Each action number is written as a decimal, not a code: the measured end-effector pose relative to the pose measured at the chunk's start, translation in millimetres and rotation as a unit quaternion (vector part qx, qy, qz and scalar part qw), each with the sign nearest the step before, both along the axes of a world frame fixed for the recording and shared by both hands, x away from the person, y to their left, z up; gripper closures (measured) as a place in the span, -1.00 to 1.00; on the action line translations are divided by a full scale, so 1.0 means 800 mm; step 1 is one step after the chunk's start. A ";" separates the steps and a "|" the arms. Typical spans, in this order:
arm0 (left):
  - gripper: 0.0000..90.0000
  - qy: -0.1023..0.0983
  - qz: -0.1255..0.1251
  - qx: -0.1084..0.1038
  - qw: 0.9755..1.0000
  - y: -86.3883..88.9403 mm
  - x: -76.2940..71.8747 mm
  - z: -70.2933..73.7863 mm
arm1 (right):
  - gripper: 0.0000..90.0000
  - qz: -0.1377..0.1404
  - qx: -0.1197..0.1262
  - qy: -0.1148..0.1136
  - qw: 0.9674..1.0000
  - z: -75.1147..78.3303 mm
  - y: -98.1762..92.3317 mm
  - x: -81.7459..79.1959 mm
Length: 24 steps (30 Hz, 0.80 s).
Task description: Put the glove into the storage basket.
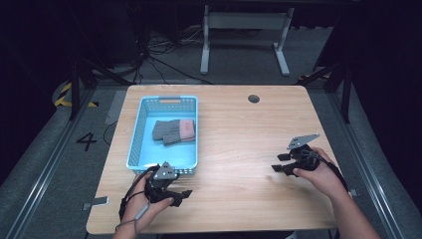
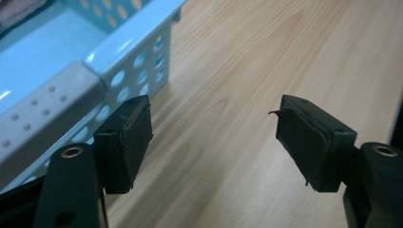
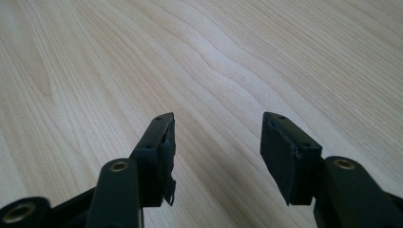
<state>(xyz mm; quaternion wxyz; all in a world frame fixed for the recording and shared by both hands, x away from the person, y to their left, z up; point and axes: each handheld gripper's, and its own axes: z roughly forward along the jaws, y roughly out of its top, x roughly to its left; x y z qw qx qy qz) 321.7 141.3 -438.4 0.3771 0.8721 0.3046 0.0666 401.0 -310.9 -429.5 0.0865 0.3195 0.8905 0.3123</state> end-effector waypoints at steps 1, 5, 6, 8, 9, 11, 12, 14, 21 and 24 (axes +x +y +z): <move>-0.36 0.003 0.003 -0.005 1.000 -0.001 0.002 -0.003 | 0.04 0.002 0.000 -0.002 1.000 -0.001 0.001 0.000; -0.31 0.009 0.020 -0.014 1.000 -0.005 0.006 -0.014 | 0.04 0.006 0.014 -0.011 1.000 -0.006 0.004 0.002; -0.28 0.006 0.022 0.001 1.000 -0.006 0.006 -0.016 | 0.04 0.007 0.014 -0.013 1.000 -0.007 0.004 0.002; -0.29 0.011 0.024 0.001 1.000 -0.010 0.007 -0.019 | 0.04 0.007 0.016 -0.018 1.000 -0.011 0.005 0.003; -0.31 0.012 0.024 -0.002 1.000 -0.010 0.007 -0.021 | 0.04 0.007 0.018 -0.019 1.000 -0.014 0.006 0.003; -0.31 0.006 0.026 0.006 1.000 -0.013 0.006 -0.022 | 0.04 0.008 0.017 -0.025 1.000 -0.018 0.008 0.004; -0.33 0.004 0.028 0.010 1.000 -0.014 0.005 -0.022 | 0.05 0.008 0.017 -0.025 1.000 -0.020 0.009 0.004; -0.35 0.007 0.023 0.021 1.000 -0.015 0.005 -0.025 | 0.05 0.008 0.018 -0.027 0.999 -0.023 0.010 0.005; -0.36 0.017 0.014 0.020 1.000 -0.017 0.004 -0.026 | 0.04 0.006 0.020 -0.030 0.999 -0.023 0.010 0.004; -0.36 0.020 0.010 0.024 0.999 -0.019 0.004 -0.026 | 0.04 0.005 0.020 -0.030 0.999 -0.024 0.010 0.005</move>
